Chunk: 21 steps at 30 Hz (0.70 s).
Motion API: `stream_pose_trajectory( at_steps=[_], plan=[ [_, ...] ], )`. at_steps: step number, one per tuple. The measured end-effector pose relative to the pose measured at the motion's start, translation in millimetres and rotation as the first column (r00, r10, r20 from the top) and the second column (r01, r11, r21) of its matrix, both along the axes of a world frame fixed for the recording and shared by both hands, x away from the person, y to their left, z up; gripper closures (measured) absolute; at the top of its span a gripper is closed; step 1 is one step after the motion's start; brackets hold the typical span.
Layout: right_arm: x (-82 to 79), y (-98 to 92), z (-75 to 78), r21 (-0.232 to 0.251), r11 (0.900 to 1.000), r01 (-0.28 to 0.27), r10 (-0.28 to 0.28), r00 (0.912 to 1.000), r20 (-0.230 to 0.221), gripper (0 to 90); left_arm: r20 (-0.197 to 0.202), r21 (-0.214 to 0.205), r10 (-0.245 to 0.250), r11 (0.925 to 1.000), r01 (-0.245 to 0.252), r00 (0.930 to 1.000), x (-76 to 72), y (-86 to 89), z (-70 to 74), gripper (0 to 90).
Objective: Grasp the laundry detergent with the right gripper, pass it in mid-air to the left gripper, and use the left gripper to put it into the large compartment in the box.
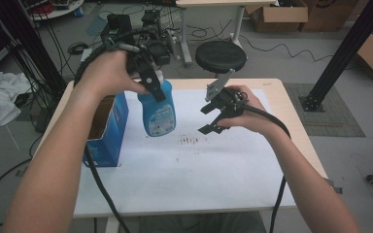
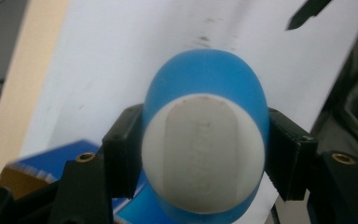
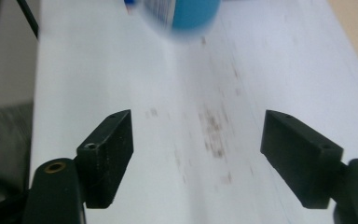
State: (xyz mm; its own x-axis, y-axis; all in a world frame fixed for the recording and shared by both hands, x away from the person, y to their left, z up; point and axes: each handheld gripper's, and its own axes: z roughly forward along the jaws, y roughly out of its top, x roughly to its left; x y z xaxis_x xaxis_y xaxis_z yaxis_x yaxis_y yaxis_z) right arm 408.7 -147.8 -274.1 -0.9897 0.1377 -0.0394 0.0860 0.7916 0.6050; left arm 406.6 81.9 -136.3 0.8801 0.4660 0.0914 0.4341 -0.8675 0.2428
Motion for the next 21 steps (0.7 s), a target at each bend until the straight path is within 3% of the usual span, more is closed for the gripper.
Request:
stream_pose_trajectory(
  at_steps=[1,3,5,8,9,12,15,17,19,21],
  plan=[
    [0.4,-2.6,-0.5,-0.027,0.9996,0.004,-0.003,1.0,0.003,26.1,0.007,-0.002,0.037,0.9993,-0.037,0.9993,1.3,4.5,4.0,38.8],
    [1.4,-9.1,-2.0,-0.097,0.9951,0.015,-0.013,0.9997,0.019,26.1,0.02,-0.017,0.133,0.991,-0.132,0.9909,3.7,16.8,14.3,38.8],
    [2.4,-15.9,-3.5,-0.171,0.9849,0.027,-0.024,0.9995,0.02,26.4,0.026,-0.034,0.239,0.9706,-0.238,0.9706,5.5,30.8,24.9,38.8],
    [3.9,-26.5,-5.3,-0.268,0.9624,0.041,-0.036,0.9991,0.023,26.5,0.016,-0.049,0.329,0.9436,-0.328,0.9443,7.6,44.1,33.9,38.8],
    [4.5,-29.2,-5.6,-0.289,0.9563,0.043,-0.036,0.999,0.028,26.7,0.01,-0.069,0.393,0.9176,-0.391,0.9195,8.5,50.6,37.1,38.8],
    [5.8,-40.8,-5.9,-0.377,0.9248,0.054,-0.042,0.9983,0.04,26.7,-0.007,-0.063,0.51,0.8581,-0.51,0.86,11.6,68.2,45.8,38.9],
    [6.6,-50.2,-6.0,-0.445,0.894,0.056,-0.038,0.9981,0.049,26.7,0.003,-0.034,0.591,0.8066,-0.59,0.807,12.9,82.8,52.5,38.9],
    [5.8,-55.7,-5.9,-0.486,0.8715,0.065,-0.049,0.9978,0.044,26.7,0.01,-0.022,0.657,0.7541,-0.656,0.7541,13.5,94.2,55.3,38.9],
    [5.6,-61.4,-6.2,-0.51,0.8572,0.071,-0.055,0.9974,0.045,26.7,0.014,-0.01,0.702,0.7118,-0.702,0.7117,14.0,104.6,56.3,38.9],
    [5.0,-66.8,-5.2,-0.516,0.853,0.077,-0.063,0.997,0.044,26.7,0.022,0.0,0.743,0.6686,-0.744,0.6685,14.3,114.5,55.1,39.0]
  ],
)
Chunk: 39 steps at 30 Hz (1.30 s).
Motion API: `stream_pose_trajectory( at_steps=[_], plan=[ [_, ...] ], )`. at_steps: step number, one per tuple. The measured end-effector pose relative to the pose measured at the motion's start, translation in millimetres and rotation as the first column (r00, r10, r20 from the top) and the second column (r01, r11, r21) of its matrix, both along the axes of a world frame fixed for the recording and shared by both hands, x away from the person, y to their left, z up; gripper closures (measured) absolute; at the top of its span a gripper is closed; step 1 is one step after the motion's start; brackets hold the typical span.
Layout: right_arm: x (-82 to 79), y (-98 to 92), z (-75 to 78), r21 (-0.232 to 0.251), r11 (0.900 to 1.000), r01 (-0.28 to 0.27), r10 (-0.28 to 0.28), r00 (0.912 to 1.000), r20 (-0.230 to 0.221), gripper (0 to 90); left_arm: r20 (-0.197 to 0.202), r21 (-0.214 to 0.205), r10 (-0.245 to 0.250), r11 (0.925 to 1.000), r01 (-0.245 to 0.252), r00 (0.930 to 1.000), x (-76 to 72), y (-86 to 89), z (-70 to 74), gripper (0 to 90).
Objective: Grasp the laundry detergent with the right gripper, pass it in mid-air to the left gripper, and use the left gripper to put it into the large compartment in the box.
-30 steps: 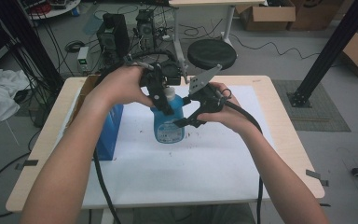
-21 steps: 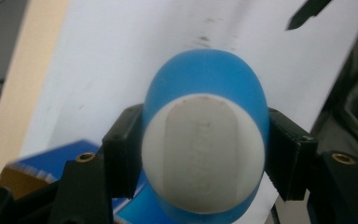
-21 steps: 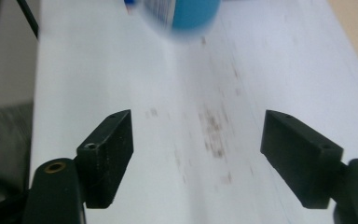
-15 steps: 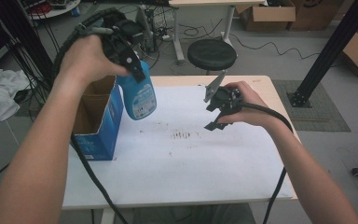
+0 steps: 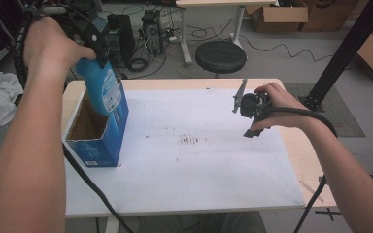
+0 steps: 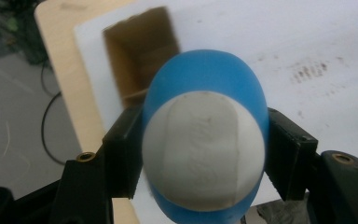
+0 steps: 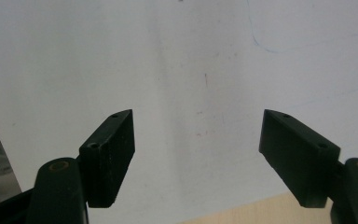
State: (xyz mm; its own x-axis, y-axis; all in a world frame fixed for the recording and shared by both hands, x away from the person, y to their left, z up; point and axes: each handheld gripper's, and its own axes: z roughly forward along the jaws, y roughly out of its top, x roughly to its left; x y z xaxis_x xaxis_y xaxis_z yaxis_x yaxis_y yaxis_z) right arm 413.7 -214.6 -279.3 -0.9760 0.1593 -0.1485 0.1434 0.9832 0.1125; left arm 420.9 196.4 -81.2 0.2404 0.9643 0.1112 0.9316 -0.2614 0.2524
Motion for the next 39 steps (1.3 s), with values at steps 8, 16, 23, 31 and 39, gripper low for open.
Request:
stream_pose_trajectory(
  at_steps=[8,16,23,31,39],
  plan=[
    [-1.0,-17.5,11.0,0.013,0.9996,0.025,-0.025,0.9996,0.017,26.9,-0.019,0.01,0.137,0.9906,-0.137,0.9904,-0.7,25.9,-12.9,39.0],
    [-2.3,-28.7,14.3,0.037,0.9988,0.033,-0.034,0.9993,0.015,26.9,-0.008,0.02,0.212,0.9772,-0.212,0.9773,-3.5,39.1,-27.0,39.0],
    [-3.5,-31.7,12.8,0.039,0.9985,0.039,-0.039,0.9992,0.011,27.3,-0.031,0.008,0.221,0.9753,-0.221,0.9748,-2.9,42.7,-49.1,39.0],
    [-4.6,-32.5,8.3,0.038,0.9986,0.036,-0.037,0.9993,0.002,27.5,-0.079,0.004,0.218,0.9759,-0.218,0.9728,1.4,42.5,-85.4,39.0],
    [-4.8,-34.8,4.0,0.042,0.9982,0.044,-0.043,0.999,-0.006,27.6,-0.117,0.013,0.219,0.9757,-0.219,0.9688,6.4,41.9,-122.8,39.0]
  ],
)
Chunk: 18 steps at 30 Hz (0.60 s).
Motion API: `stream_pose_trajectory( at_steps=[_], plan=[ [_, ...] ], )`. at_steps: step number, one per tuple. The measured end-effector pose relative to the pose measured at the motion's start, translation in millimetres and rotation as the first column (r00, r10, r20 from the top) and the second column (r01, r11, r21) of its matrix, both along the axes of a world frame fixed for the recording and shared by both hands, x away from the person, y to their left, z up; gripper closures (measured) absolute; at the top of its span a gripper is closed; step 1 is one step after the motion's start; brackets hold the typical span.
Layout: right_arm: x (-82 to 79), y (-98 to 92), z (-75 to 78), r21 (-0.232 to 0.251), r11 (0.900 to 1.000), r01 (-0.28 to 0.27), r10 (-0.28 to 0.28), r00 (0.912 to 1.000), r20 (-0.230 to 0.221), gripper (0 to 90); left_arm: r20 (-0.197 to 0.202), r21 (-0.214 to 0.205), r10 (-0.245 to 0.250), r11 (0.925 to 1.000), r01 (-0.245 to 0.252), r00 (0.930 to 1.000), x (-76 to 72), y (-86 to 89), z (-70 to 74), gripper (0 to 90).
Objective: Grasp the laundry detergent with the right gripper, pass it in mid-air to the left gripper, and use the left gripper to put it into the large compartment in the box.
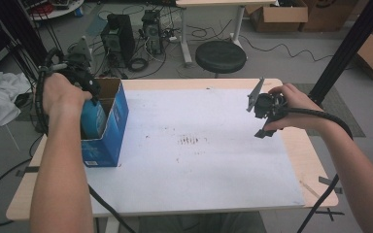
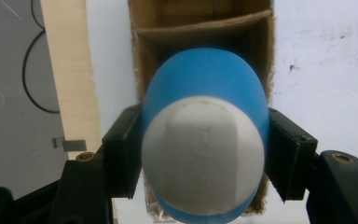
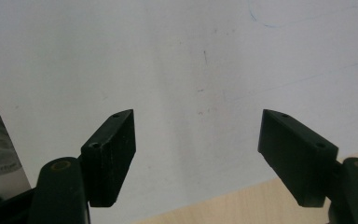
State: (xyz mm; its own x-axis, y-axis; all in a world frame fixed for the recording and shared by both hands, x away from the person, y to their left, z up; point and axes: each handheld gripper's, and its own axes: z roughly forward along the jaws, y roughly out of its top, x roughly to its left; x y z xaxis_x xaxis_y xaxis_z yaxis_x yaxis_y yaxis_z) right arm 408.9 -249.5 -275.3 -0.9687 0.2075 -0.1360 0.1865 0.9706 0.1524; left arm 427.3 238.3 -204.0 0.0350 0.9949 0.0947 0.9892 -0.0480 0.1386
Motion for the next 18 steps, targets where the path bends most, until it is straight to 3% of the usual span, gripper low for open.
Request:
stream_pose_trajectory(
  at_steps=[10,18],
  plan=[
    [1.3,-0.3,-2.2,-0.004,1.0,-0.001,0.0,1.0,-0.004,27.7,-0.03,0.001,0.002,1.0,-0.002,0.9995,2.1,-0.4,-32.2,38.9],
    [0.8,-0.2,-4.7,0.004,1.0,0.001,-0.001,1.0,-0.007,27.7,-0.05,-0.008,0.002,1.0,-0.002,0.9988,2.3,0.1,-48.3,38.9]
  ],
)
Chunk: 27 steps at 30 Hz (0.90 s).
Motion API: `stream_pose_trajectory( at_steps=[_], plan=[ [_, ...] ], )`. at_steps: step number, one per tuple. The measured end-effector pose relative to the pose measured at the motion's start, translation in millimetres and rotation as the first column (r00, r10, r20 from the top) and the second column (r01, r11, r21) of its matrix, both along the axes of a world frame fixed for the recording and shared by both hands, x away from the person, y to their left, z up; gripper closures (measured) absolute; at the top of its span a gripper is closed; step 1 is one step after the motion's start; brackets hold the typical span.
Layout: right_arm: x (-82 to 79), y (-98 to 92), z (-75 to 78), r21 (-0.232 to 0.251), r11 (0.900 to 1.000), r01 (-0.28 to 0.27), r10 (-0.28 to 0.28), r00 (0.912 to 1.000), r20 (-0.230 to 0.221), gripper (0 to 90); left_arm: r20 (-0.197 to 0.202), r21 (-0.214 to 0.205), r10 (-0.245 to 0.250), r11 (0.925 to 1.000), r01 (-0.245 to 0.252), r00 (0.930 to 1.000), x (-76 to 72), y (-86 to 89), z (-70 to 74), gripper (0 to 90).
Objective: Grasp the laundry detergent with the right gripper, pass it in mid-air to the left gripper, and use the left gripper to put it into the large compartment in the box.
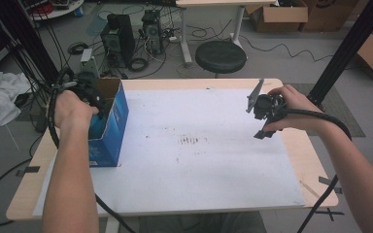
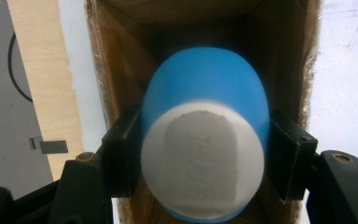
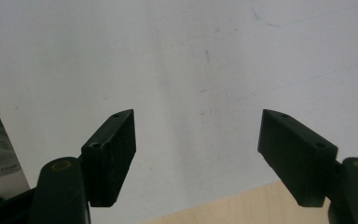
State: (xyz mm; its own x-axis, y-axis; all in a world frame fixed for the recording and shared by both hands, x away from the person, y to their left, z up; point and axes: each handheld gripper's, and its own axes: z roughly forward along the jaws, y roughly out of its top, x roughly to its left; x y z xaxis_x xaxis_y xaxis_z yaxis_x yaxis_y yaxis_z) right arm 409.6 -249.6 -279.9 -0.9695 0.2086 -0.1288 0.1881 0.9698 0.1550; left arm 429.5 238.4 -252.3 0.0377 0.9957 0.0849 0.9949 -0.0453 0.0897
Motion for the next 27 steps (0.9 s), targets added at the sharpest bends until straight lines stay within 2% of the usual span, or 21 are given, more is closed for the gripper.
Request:
stream_pose_trajectory(
  at_steps=[10,27],
  plan=[
    [-0.5,-0.1,-1.6,-0.008,1.0,-0.003,0.003,1.0,-0.004,27.8,-0.024,0.013,-0.01,0.9999,0.01,0.9997,-0.4,-1.4,-9.8,38.8],
    [-1.8,2.9,-3.0,-0.009,0.9999,-0.006,0.006,1.0,-0.001,27.8,-0.028,0.017,-0.007,0.9998,0.008,0.9996,-2.8,0.1,-15.8,38.5]
  ],
)
